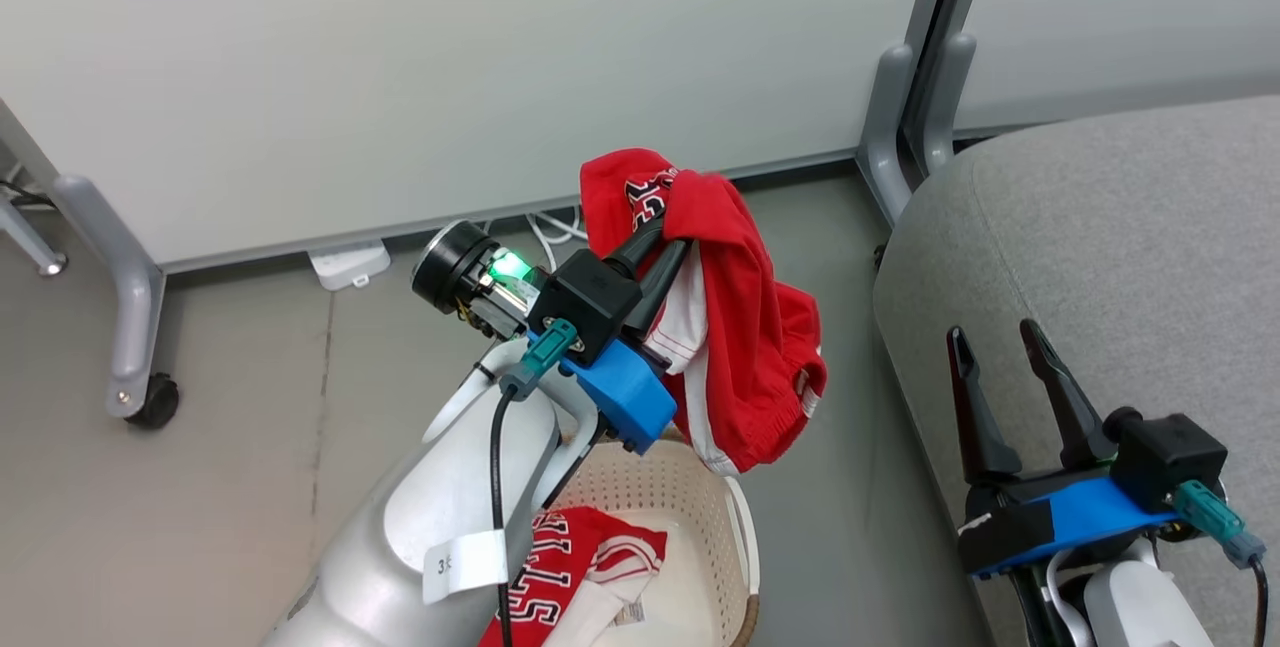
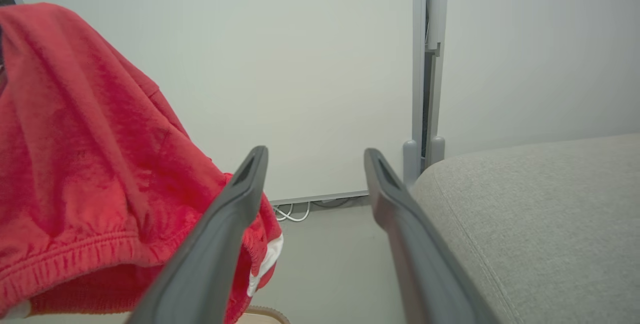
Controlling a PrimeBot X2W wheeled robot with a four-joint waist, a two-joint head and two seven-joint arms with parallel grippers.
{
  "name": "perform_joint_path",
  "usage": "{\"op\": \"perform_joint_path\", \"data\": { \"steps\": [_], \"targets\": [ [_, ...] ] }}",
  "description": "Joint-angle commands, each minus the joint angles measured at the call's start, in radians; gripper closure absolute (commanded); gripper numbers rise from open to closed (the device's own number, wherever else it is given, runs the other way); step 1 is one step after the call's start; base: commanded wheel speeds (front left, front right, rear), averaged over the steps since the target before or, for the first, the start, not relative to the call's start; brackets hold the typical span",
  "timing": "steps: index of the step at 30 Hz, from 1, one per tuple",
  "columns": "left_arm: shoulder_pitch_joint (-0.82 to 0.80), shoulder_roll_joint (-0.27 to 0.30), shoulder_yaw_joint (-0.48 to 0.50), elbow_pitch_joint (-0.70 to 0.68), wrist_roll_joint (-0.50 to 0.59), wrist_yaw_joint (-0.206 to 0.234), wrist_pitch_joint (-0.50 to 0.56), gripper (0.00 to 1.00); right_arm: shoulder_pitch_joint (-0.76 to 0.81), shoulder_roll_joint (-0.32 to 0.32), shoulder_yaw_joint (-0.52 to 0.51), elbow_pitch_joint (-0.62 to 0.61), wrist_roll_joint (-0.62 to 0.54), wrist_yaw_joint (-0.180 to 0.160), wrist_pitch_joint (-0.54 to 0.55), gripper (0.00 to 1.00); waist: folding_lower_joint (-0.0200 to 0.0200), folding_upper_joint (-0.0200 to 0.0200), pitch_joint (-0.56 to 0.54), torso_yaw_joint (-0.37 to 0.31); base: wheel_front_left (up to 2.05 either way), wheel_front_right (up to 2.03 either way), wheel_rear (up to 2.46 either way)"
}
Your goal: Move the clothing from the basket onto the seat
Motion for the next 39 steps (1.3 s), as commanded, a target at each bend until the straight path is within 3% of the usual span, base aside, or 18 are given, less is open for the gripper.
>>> {"op": "perform_joint_path", "data": {
  "steps": [1, 14, 27, 39],
  "targets": [
    [0.000, -0.001, -0.005, 0.005, -0.006, -0.003, -0.005, 1.00, 0.022, 0.003, -0.004, 0.002, -0.009, 0.000, -0.003, 0.00, 0.0001, -0.0001, -0.024, 0.003, 0.00, 0.00, 0.00],
    [0.014, -0.004, -0.013, 0.021, -0.015, -0.010, -0.005, 1.00, 0.014, -0.004, 0.042, -0.030, -0.019, 0.000, -0.003, 0.00, 0.0001, -0.0001, -0.038, 0.016, 0.00, 0.00, 0.00],
    [-0.012, -0.008, -0.013, 0.027, -0.007, -0.013, -0.005, 1.00, -0.118, -0.028, 0.264, -0.062, -0.015, 0.000, -0.003, 0.00, 0.0001, -0.0001, -0.001, 0.020, 0.00, 0.00, 0.00],
    [-0.037, -0.013, -0.043, 0.023, -0.015, -0.015, -0.005, 1.00, -0.247, -0.022, 0.399, 0.063, -0.009, 0.000, -0.003, 0.00, 0.0001, -0.0001, 0.028, 0.037, 0.00, 0.00, 0.00]
  ]
}}
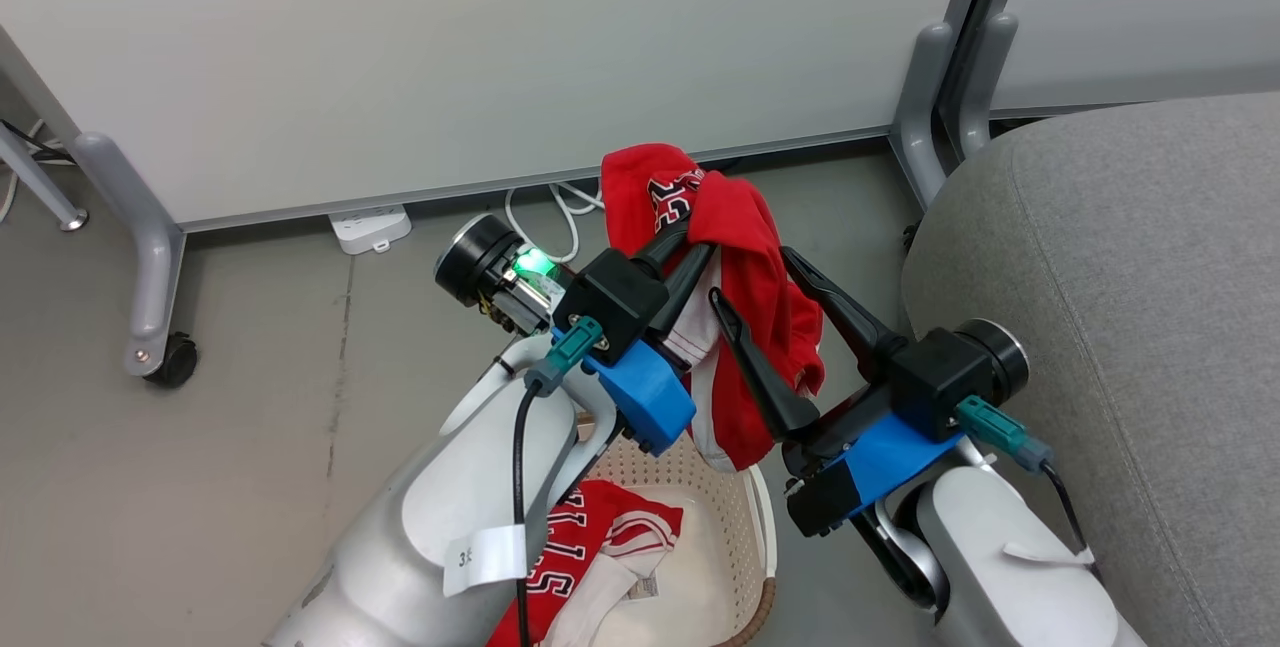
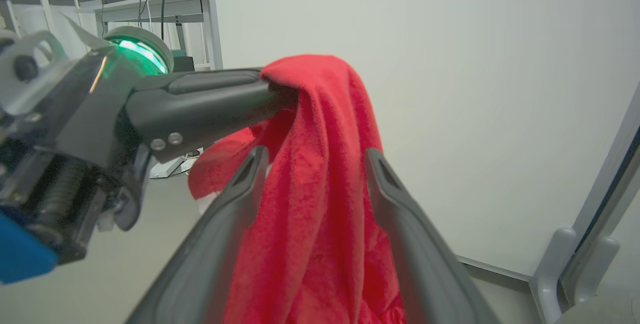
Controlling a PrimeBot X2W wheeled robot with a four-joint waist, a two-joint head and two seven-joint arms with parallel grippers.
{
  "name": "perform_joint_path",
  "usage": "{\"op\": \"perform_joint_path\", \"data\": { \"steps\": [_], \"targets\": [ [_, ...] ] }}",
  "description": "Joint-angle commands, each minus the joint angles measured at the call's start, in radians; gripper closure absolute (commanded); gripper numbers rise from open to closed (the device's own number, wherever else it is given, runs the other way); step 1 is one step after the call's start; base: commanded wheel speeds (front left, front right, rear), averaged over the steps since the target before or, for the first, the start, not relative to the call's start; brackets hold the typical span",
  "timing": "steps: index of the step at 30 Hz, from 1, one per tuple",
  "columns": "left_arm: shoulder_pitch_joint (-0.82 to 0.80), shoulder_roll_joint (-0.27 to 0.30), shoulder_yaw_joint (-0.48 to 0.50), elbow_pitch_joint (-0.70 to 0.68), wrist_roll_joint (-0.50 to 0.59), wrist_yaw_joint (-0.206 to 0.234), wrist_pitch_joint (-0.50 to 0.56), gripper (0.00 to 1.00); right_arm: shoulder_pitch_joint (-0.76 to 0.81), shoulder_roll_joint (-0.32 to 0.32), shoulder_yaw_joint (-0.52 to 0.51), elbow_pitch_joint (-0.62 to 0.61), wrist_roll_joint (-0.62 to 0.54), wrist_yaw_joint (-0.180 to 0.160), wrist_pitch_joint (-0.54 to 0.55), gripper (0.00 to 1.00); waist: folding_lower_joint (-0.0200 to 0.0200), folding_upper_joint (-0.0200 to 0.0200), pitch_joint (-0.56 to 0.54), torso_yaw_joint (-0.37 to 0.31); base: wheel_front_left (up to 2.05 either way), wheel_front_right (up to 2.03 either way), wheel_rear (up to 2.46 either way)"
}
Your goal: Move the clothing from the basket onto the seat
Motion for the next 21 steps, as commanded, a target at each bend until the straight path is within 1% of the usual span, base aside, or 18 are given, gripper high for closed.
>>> {"op": "perform_joint_path", "data": {
  "steps": [1, 7, 10, 12, 21],
  "targets": [
    [-0.017, -0.001, -0.004, -0.003, -0.006, -0.005, -0.005, 1.00, -0.029, 0.001, 0.014, 0.027, -0.007, 0.000, -0.003, 0.00, 0.0000, -0.0001, 0.006, 0.002, 0.00, 0.00, 0.00],
    [-0.032, -0.002, -0.020, -0.012, -0.015, -0.005, -0.005, 1.00, -0.093, 0.007, 0.042, 0.134, -0.020, 0.000, -0.003, 0.00, 0.0000, -0.0001, 0.020, 0.010, 0.00, 0.00, 0.00],
    [-0.033, -0.002, -0.031, -0.018, -0.021, 0.002, -0.005, 1.00, -0.117, 0.013, 0.047, 0.177, -0.019, 0.000, -0.003, 0.00, 0.0000, -0.0001, 0.025, 0.012, 0.00, 0.00, 0.00],
    [-0.036, -0.002, -0.036, -0.020, -0.026, 0.006, -0.005, 1.00, -0.128, 0.016, 0.045, 0.195, -0.011, 0.000, -0.003, 1.00, 0.0000, -0.0001, 0.028, 0.014, 0.00, 0.00, 0.00],
    [-0.043, -0.002, -0.044, -0.013, -0.033, 0.012, -0.005, 1.00, -0.142, 0.023, 0.048, 0.208, -0.003, 0.000, -0.003, 1.00, 0.0000, -0.0001, 0.032, 0.012, 0.00, 0.00, 0.00]
  ]
}}
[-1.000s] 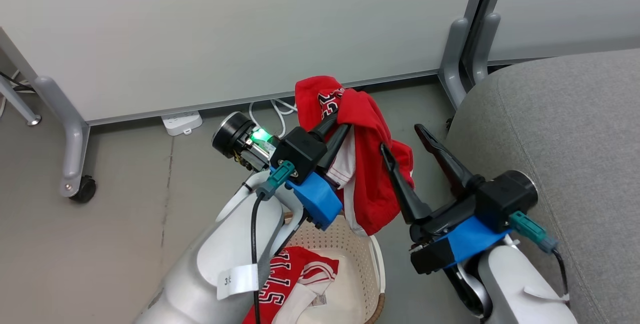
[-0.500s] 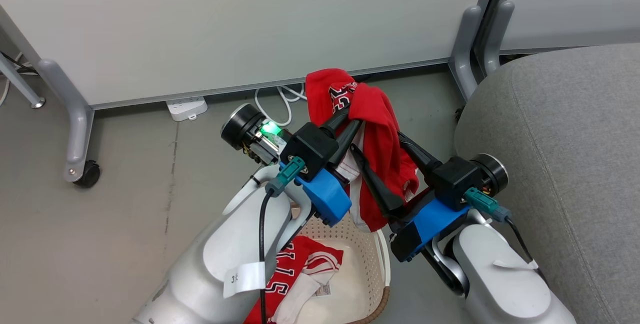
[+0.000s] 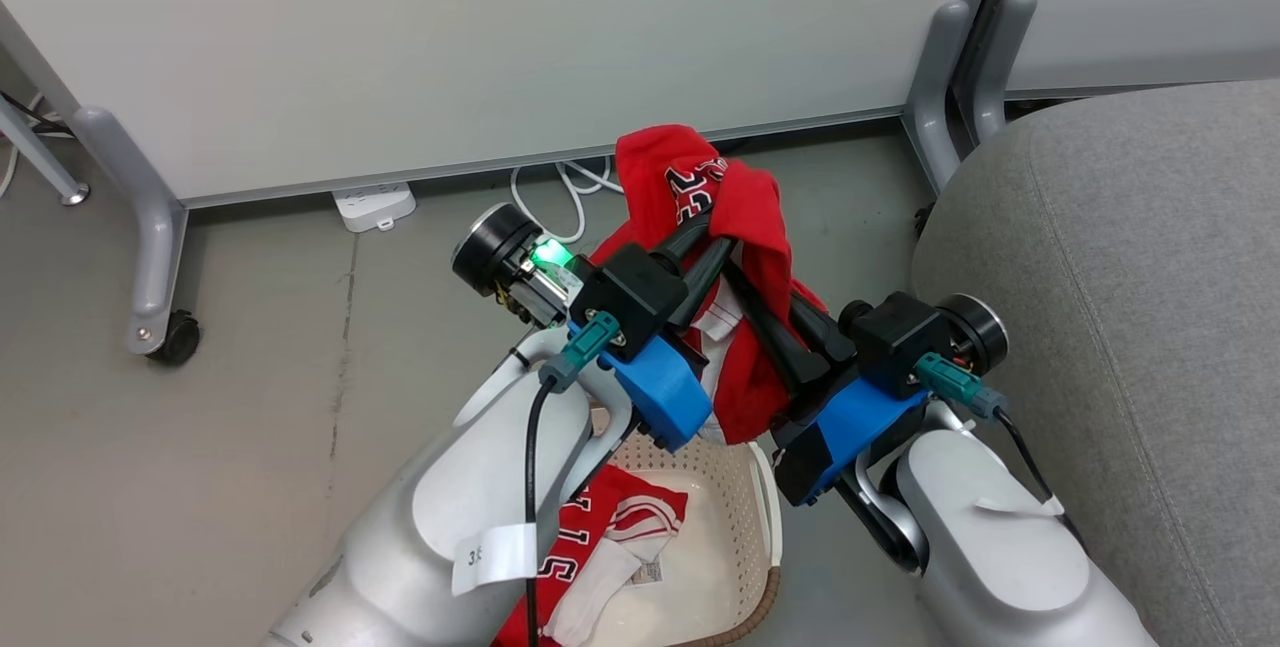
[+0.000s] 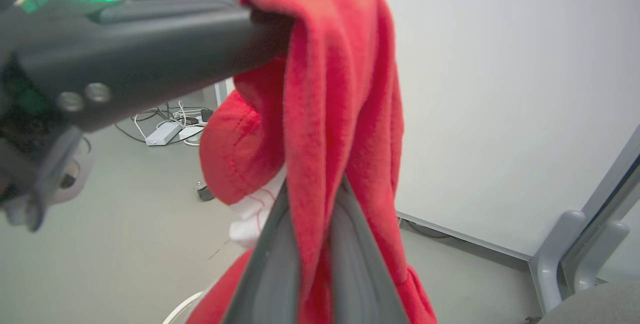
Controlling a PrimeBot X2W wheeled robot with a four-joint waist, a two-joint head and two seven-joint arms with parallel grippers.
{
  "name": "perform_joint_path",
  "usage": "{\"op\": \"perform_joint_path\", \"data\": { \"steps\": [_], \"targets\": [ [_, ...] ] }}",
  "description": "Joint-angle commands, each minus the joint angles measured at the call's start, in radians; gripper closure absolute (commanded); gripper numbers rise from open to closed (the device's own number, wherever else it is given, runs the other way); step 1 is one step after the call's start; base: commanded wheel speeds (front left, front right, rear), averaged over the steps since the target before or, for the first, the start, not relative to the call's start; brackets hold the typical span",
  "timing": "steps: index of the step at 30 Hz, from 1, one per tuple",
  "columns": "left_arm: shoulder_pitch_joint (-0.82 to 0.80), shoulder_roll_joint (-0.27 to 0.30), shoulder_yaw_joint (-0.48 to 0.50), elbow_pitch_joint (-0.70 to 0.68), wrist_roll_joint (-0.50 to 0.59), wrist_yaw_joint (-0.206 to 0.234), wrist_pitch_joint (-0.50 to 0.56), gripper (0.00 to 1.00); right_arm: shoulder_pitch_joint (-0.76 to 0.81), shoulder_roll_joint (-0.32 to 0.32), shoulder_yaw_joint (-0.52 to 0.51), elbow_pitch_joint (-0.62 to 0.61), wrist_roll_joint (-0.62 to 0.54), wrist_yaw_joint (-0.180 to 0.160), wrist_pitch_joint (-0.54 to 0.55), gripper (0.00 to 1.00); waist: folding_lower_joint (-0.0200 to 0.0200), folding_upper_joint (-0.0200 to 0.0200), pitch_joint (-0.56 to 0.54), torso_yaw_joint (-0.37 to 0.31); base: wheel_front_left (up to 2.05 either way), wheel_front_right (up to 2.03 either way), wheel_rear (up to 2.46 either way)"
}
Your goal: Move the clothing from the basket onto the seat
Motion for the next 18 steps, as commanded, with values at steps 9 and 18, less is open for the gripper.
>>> {"op": "perform_joint_path", "data": {
  "steps": [9, 18],
  "targets": [
    [-0.022, -0.001, -0.008, 0.000, -0.008, 0.008, -0.005, 1.00, -0.020, 0.003, -0.002, -0.003, 0.003, 0.000, -0.003, 1.00, 0.0000, 0.0000, 0.006, -0.001, 0.00, 0.00, 0.00],
    [-0.020, -0.001, -0.014, 0.003, -0.009, 0.011, -0.005, 1.00, -0.017, 0.004, -0.001, -0.008, 0.005, 0.000, -0.003, 1.00, 0.0000, 0.0000, 0.007, 0.001, 0.00, 0.00, 0.00]
  ]
}}
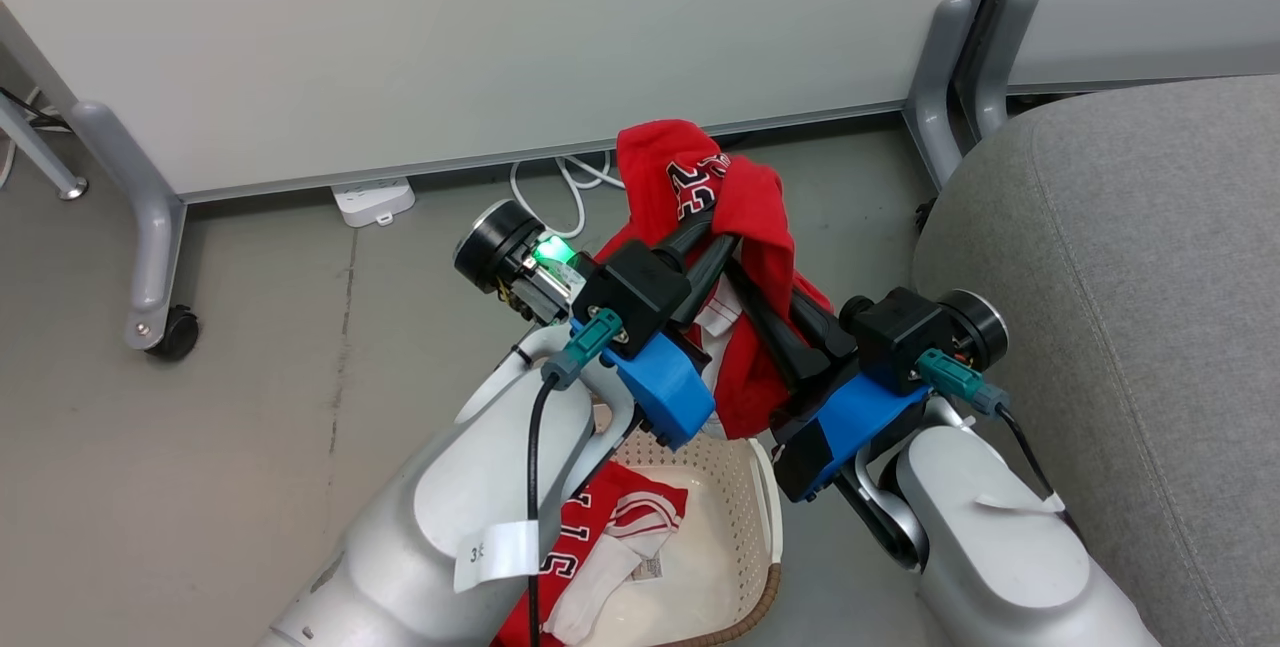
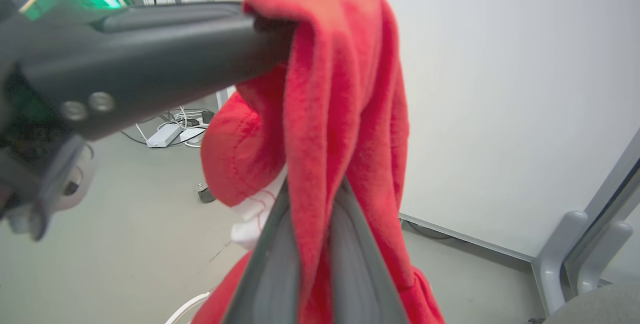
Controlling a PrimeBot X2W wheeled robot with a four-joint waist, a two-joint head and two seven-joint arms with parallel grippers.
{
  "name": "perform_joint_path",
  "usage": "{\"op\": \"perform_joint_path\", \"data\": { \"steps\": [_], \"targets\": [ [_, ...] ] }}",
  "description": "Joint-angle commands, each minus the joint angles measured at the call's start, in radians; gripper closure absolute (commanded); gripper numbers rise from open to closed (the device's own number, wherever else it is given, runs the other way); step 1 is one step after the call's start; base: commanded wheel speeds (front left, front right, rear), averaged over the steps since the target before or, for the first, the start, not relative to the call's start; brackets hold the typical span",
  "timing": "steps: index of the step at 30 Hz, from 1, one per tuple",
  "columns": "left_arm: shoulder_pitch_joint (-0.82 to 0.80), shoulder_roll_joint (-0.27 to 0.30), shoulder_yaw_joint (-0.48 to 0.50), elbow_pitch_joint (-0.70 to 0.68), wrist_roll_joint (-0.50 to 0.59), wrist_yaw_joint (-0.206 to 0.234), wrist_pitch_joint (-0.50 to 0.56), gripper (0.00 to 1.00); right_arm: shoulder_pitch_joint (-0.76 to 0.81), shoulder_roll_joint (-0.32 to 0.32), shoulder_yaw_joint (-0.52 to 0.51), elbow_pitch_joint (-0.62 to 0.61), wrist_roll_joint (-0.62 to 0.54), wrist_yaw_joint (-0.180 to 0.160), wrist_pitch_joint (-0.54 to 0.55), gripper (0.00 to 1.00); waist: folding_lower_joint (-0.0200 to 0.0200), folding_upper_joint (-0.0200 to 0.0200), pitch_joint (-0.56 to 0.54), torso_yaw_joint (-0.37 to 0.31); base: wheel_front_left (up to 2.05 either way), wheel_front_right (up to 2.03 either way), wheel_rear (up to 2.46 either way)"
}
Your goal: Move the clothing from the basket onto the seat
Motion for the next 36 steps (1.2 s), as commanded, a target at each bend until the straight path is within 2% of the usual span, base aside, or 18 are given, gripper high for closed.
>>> {"op": "perform_joint_path", "data": {
  "steps": [1, 4, 5, 6, 15, 22, 36],
  "targets": [
    [-0.011, -0.001, -0.004, 0.001, -0.001, 0.006, -0.005, 1.00, -0.012, 0.003, -0.001, -0.004, 0.002, 0.000, -0.003, 1.00, 0.0000, 0.0000, 0.000, 0.000, 0.00, 0.00, 0.00],
    [-0.011, -0.001, -0.005, 0.003, -0.002, 0.008, -0.005, 1.00, -0.012, 0.003, -0.001, -0.007, 0.003, 0.000, -0.003, 1.00, 0.0000, 0.0000, 0.001, 0.000, 0.00, 0.00, 0.00],
    [-0.011, -0.001, -0.004, 0.003, -0.004, 0.009, -0.005, 0.77, -0.013, 0.003, -0.001, -0.007, 0.003, 0.000, -0.003, 1.00, 0.0000, 0.0000, 0.002, 0.001, 0.00, 0.00, 0.00],
    [-0.012, -0.001, -0.004, 0.003, -0.005, 0.010, -0.005, 0.02, -0.013, 0.003, -0.002, -0.008, 0.003, 0.000, -0.003, 1.00, 0.0000, 0.0000, 0.003, 0.001, 0.00, 0.00, 0.00],
    [-0.010, -0.001, -0.007, 0.002, -0.007, 0.016, -0.005, 0.00, -0.020, -0.002, -0.021, -0.015, 0.006, 0.000, -0.003, 1.00, 0.0000, 0.0000, 0.013, 0.001, 0.00, 0.00, 0.00],
    [-0.014, -0.001, -0.012, 0.001, -0.005, 0.020, -0.004, 0.00, -0.023, -0.006, -0.084, -0.031, 0.003, 0.000, -0.003, 1.00, 0.0000, 0.0000, 0.043, -0.015, 0.00, 0.00, 0.00],
    [-0.037, 0.000, -0.045, 0.004, 0.016, 0.011, -0.004, 0.00, -0.028, -0.039, -0.242, -0.102, -0.019, 0.000, -0.003, 1.00, 0.0000, 0.0000, 0.160, -0.143, 0.00, 0.00, 0.00]
  ]
}}
